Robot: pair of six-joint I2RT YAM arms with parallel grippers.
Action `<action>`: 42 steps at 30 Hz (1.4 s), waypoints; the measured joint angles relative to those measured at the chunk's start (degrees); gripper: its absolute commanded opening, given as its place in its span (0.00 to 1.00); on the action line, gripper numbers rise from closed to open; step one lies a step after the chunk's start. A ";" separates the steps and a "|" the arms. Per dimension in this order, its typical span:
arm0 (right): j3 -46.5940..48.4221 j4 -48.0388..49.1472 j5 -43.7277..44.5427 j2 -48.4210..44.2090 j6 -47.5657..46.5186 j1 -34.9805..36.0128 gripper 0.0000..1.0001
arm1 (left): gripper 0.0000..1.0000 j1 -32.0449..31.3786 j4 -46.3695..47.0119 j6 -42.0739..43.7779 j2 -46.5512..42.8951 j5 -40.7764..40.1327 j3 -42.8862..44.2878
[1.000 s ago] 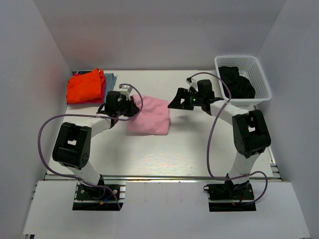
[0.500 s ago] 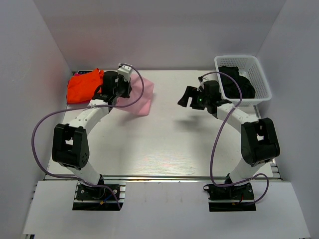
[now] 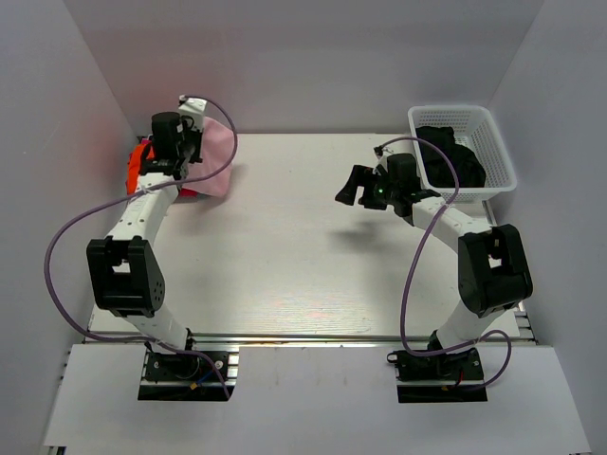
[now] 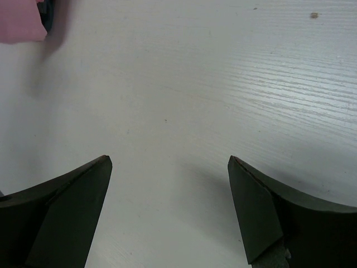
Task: Fold and stack the t-shirts
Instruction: Put the neatly folded tshirt into the corner of the board with the left arm
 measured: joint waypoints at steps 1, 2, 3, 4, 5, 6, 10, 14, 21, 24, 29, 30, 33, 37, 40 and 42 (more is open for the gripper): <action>0.00 0.00 -0.24 0.00 -0.02 0.00 0.90 | 0.00 0.92 -0.09 0.22 0.44 -0.02 0.79; 0.00 0.00 -0.52 0.00 -0.04 0.00 0.90 | 0.00 1.88 -0.13 0.42 0.98 -0.02 1.73; 0.02 0.00 -0.68 0.00 -0.04 0.00 0.90 | 0.00 2.69 -0.31 0.59 1.46 0.07 2.43; 0.04 0.00 -0.87 0.00 -0.07 0.00 0.90 | 0.00 3.65 -0.50 0.66 2.14 0.13 3.43; 0.09 0.00 -1.07 0.02 -0.07 0.00 0.90 | 0.00 4.50 -1.01 0.79 2.84 0.22 4.48; 0.09 0.00 -1.40 0.00 -0.11 0.00 0.90 | 0.00 5.44 -1.31 0.87 3.54 0.35 5.44; 0.35 0.00 -2.56 0.26 -0.13 0.00 0.90 | 0.00 8.81 -2.34 1.03 6.45 1.77 8.35; 1.81 0.09 -4.07 1.49 -0.15 0.00 0.90 | 0.00 12.22 -3.17 0.98 11.82 3.34 13.20; 2.95 0.00 -5.29 2.71 -0.90 0.00 0.90 | 0.00 17.55 -3.72 0.70 21.88 6.80 19.78; 3.37 0.02 -5.31 2.89 -1.29 0.00 0.90 | 0.00 19.26 -4.26 0.11 25.81 8.09 23.08; 4.76 -0.04 -5.62 4.33 -1.46 -0.11 0.90 | 0.00 21.16 -4.17 -0.31 28.70 9.44 24.44; 5.18 -0.07 -5.73 4.81 -1.49 -0.11 0.90 | 0.00 21.33 -4.17 -0.31 29.22 9.60 24.72; 6.36 -0.31 -6.16 6.29 -1.49 -0.11 0.90 | 0.00 21.86 -4.22 -0.31 30.73 9.70 26.56; 6.97 -1.36 -6.64 6.88 -1.51 -0.09 0.90 | 0.02 22.16 -4.26 -0.31 32.04 9.81 27.63; 7.50 -1.75 -6.91 7.13 -1.49 -0.11 0.90 | 0.71 22.43 -4.33 -0.57 33.42 8.96 28.83; 7.93 -1.81 -7.13 7.52 -1.51 -0.11 0.90 | 0.90 22.56 -4.90 -1.18 34.69 7.21 30.18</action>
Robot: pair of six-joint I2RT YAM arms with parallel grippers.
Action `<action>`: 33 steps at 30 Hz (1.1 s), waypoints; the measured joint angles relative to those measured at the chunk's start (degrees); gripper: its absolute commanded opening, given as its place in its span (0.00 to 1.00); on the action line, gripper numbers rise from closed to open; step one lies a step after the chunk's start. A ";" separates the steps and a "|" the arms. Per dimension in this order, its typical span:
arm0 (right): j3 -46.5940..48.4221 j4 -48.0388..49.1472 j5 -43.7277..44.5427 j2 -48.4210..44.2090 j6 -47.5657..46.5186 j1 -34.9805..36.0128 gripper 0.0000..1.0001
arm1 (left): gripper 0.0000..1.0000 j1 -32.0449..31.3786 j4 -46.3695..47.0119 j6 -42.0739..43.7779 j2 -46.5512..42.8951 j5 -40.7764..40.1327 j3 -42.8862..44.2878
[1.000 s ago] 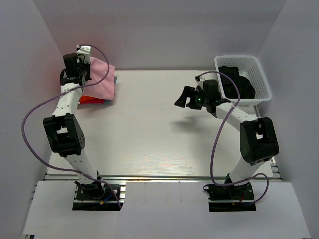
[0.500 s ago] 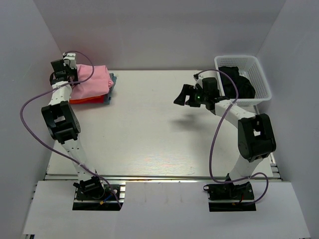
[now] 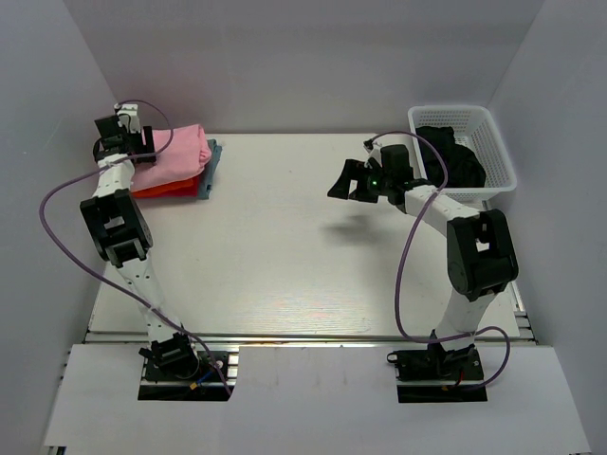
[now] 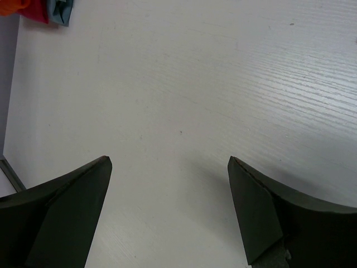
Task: Fold and stack the t-shirts
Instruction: Put the neatly folded tshirt into the corner of the board with the left arm
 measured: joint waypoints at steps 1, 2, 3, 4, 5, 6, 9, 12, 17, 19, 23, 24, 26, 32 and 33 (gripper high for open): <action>0.11 0.04 -0.09 0.17 0.02 0.00 0.90 | 0.95 0.11 -0.28 -0.04 0.44 -0.57 0.55; 0.11 -0.02 -0.13 0.24 0.02 0.02 0.90 | 1.00 0.24 -0.74 -0.61 0.63 -1.22 0.94; 0.11 -0.22 -0.28 0.28 0.02 0.02 0.90 | 1.00 0.39 -1.20 -1.16 0.63 -2.05 1.01; 0.11 -0.37 -0.42 0.28 0.00 0.02 0.90 | 1.00 0.48 -1.55 -1.68 0.63 -2.54 1.25; 0.11 -0.48 -0.57 0.28 0.00 0.02 0.90 | 1.00 0.52 -1.60 -2.01 0.63 -3.02 1.55; 0.11 -0.52 -0.70 0.28 0.00 0.02 0.90 | 1.00 0.52 -1.62 -2.47 0.63 -3.43 1.66; 0.11 -0.59 -1.18 0.28 -0.02 0.02 0.90 | 1.00 0.68 -1.75 -4.35 0.44 -4.35 1.79; 0.11 -0.59 -1.73 0.28 -0.22 0.02 0.90 | 1.00 0.68 -2.45 -6.49 0.09 -5.07 1.79; 0.11 -0.66 -2.62 0.28 -1.20 0.09 0.90 | 1.00 0.37 -3.58 -9.01 -1.46 -5.73 1.46; 0.11 -0.76 -2.73 0.28 -1.46 0.17 0.90 | 1.00 0.15 -3.87 -10.29 -2.86 -6.45 0.96; 0.11 -0.81 -2.86 0.28 -1.90 0.20 0.90 | 1.00 0.02 -4.09 -13.09 -5.90 -8.94 0.48; 0.11 -0.81 -2.86 0.28 -2.03 0.17 0.90 | 1.00 0.00 -4.02 -13.60 -6.78 -9.18 0.48; 0.11 -0.81 -2.91 0.28 -2.38 0.17 0.90 | 1.00 -0.04 -4.04 -14.38 -8.61 -9.18 0.33; -0.15 -0.74 -3.28 0.15 -3.04 0.17 0.90 | 1.00 -0.55 -2.99 -15.85 -15.89 -1.60 -5.97; -0.57 -0.61 -3.32 -0.11 -3.21 0.17 0.90 | 1.00 -0.85 -1.95 -16.09 -17.53 0.00 -8.28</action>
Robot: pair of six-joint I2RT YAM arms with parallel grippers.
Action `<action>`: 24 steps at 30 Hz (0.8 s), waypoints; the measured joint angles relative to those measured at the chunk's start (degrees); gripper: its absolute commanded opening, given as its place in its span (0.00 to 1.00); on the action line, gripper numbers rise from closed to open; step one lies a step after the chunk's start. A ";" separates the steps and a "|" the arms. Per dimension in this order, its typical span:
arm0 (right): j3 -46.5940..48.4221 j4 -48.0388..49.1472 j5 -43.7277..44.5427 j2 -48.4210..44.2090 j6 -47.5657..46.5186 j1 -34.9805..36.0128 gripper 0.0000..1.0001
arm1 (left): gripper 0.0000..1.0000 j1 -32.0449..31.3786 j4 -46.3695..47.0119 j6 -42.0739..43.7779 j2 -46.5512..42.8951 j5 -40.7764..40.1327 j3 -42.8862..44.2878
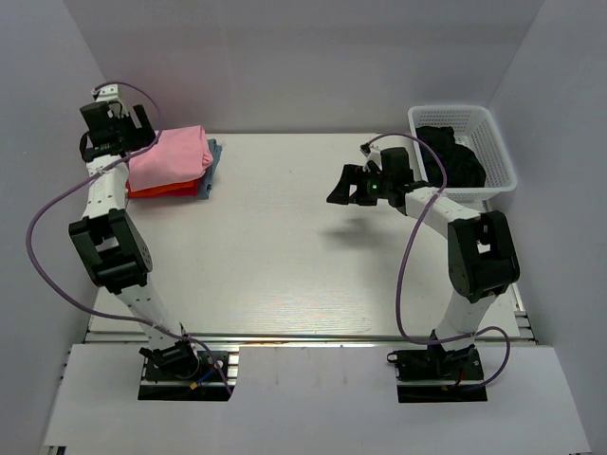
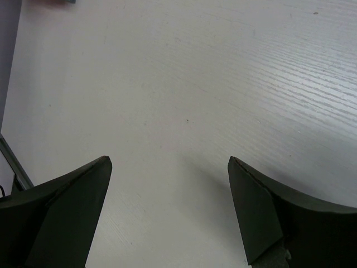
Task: Fold and stack the t-shirts
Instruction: Put the neatly folded tshirt into the corner of the board with the left arm
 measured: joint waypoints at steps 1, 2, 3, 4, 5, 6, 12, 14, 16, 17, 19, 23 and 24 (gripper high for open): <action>-0.57 -0.02 -0.07 -0.39 -0.13 0.00 0.90 | 1.00 -0.39 1.22 -0.24 -1.62 1.22 -2.36; -1.18 0.02 -0.17 -0.85 -0.22 0.00 0.90 | 1.00 -0.85 2.29 -0.42 -2.89 1.99 -4.24; -1.97 0.00 -0.28 -1.46 -0.39 0.00 0.90 | 1.00 -1.22 3.10 -0.59 -3.80 2.51 -5.51; -2.60 -0.13 -0.44 -2.08 -0.52 0.00 0.90 | 1.00 -1.60 3.48 -0.68 -4.04 2.91 -5.81; -3.08 -0.22 -0.59 -2.58 -0.68 0.00 0.90 | 1.00 -1.92 4.24 -0.72 -3.98 3.23 -5.64; -3.58 -0.13 -0.72 -3.19 -0.81 0.00 0.90 | 1.00 -2.23 4.35 -0.66 -3.32 3.82 -4.66; -4.00 -0.17 -1.22 -4.07 -1.09 0.00 0.90 | 1.00 -1.49 7.58 0.28 7.04 11.26 5.38; -3.96 -0.22 -1.25 -4.07 -1.11 0.00 0.90 | 1.00 -1.20 7.98 0.85 11.58 11.85 8.59; -3.56 -0.37 -1.27 -3.85 -1.14 0.00 0.90 | 1.00 -0.94 8.20 1.55 15.78 12.24 10.73; -3.10 -0.46 -1.27 -3.45 -1.16 0.00 0.90 | 1.00 -0.76 8.20 1.79 17.40 12.48 11.28; -1.38 -0.63 -1.27 -2.14 -1.20 0.00 0.90 | 1.00 -0.44 7.67 2.10 20.46 12.70 12.46; 2.49 -1.73 -1.31 1.14 -1.22 0.00 0.90 | 1.00 0.17 7.06 2.45 24.15 11.89 14.67; 3.19 -2.01 -1.38 1.88 -1.20 0.00 0.90 | 1.00 0.35 7.13 2.43 24.57 11.67 15.10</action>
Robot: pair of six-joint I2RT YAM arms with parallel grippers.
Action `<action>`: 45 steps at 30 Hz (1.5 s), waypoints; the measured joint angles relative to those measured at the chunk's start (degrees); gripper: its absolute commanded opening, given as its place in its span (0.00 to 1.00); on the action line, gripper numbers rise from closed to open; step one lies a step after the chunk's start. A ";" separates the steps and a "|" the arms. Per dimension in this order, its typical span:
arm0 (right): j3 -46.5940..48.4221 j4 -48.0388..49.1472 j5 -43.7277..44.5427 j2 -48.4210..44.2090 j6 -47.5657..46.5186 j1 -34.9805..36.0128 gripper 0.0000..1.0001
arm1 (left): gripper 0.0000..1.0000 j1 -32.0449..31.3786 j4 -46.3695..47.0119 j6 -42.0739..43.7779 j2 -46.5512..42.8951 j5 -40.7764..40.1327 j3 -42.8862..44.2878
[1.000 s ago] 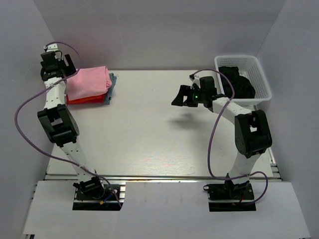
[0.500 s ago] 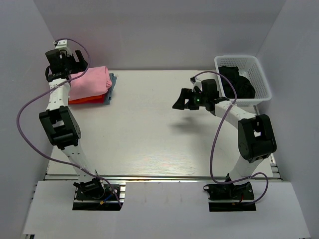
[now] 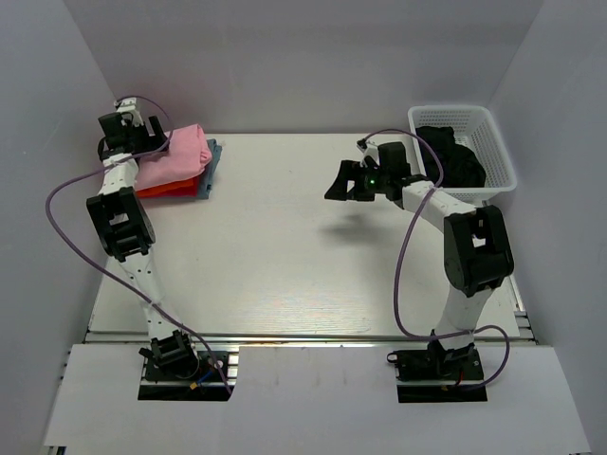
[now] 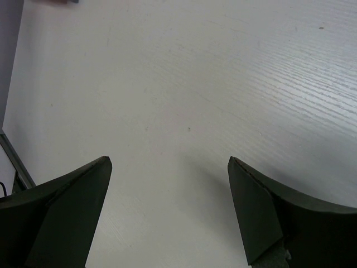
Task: Fold and stack the t-shirts
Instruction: Put the neatly folded tshirt into the corner of the board with the left arm
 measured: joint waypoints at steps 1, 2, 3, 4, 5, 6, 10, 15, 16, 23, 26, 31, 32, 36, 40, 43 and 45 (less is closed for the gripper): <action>0.76 -0.35 -0.11 0.70 0.00 0.00 0.90 | 1.00 0.26 0.07 -0.07 0.39 -0.26 0.52; 1.36 -0.48 -0.17 1.36 -0.02 0.00 0.90 | 1.00 0.57 0.24 -0.15 0.79 -0.35 1.05; 1.86 -0.81 -0.33 1.88 -0.02 0.00 0.90 | 1.00 0.87 0.28 -0.48 1.16 -0.39 1.70; 2.19 -1.18 -0.35 2.21 -0.04 0.00 0.90 | 1.00 1.20 0.59 -0.70 1.51 -0.26 2.14; 2.34 -1.38 -0.37 2.45 -0.02 0.00 0.90 | 1.00 1.62 0.98 -0.96 1.84 0.17 2.56; 2.40 -1.51 -0.37 2.49 -0.04 0.00 0.90 | 1.00 1.99 1.36 -1.25 2.01 0.66 2.73; 2.64 -1.73 -0.55 2.62 -0.09 0.00 0.90 | 1.00 3.17 2.45 -2.58 2.08 4.00 2.73; 2.56 -1.60 -0.74 2.56 -0.31 0.00 0.90 | 1.00 3.48 3.72 -5.14 1.92 7.30 2.73; 2.47 -1.55 -0.74 2.47 -0.37 0.00 0.90 | 1.00 3.37 3.54 -5.44 1.68 7.63 2.67; -1.75 -1.55 -0.96 -1.60 -1.77 0.00 0.90 | 1.00 0.68 2.54 -5.88 -6.75 5.38 -2.08; -4.70 -0.94 -0.68 -4.66 -2.32 0.00 0.90 | 1.00 -1.03 2.12 -5.77 -11.15 3.76 -3.15; -11.39 0.94 1.09 -11.04 -2.75 0.00 0.90 | 1.00 -4.96 -0.42 -5.20 -20.74 -1.55 -10.38; -13.07 2.10 1.53 -12.46 -2.69 0.00 0.90 | 1.00 -6.49 1.05 -5.46 -24.02 -3.80 -14.58; -20.41 6.60 3.78 -17.75 -1.40 0.00 0.90 | 1.00 -15.39 5.99 -8.70 -40.13 -9.03 -37.24; -25.99 8.96 6.95 -21.97 -0.28 0.00 0.90 | 1.00 -28.26 8.90 -11.69 -49.48 -11.72 -52.57; -30.01 10.93 9.79 -24.96 0.31 -0.02 0.90 | 1.00 -36.70 8.59 -13.11 -50.12 -14.95 -57.64; -33.14 11.82 11.65 -27.30 0.63 0.00 0.90 | 1.00 -41.64 8.20 -13.68 -50.18 -17.73 -60.74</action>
